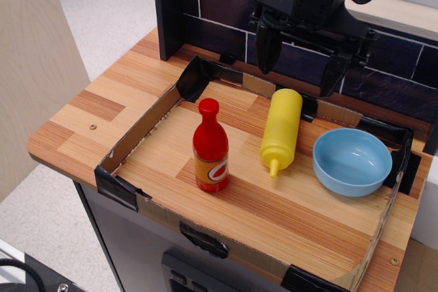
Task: Topple hot sauce bottle
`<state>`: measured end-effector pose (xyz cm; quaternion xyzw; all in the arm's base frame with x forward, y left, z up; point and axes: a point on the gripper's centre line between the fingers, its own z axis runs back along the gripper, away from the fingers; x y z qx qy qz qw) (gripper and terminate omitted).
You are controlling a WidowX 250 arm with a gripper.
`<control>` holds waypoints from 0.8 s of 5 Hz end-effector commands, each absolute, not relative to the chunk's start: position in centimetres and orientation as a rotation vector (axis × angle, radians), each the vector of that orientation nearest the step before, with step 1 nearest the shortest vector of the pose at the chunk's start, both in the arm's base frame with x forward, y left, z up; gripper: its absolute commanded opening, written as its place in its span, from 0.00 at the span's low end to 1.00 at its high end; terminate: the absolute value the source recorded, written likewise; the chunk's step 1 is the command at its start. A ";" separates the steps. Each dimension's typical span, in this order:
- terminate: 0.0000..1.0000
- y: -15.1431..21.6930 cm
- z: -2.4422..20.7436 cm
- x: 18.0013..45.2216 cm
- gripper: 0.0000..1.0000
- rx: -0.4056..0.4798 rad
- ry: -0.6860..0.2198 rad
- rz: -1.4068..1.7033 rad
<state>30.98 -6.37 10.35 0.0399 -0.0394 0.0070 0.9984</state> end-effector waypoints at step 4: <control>0.00 -0.9 13.2 26.8 1.00 0.127 -0.216 -0.121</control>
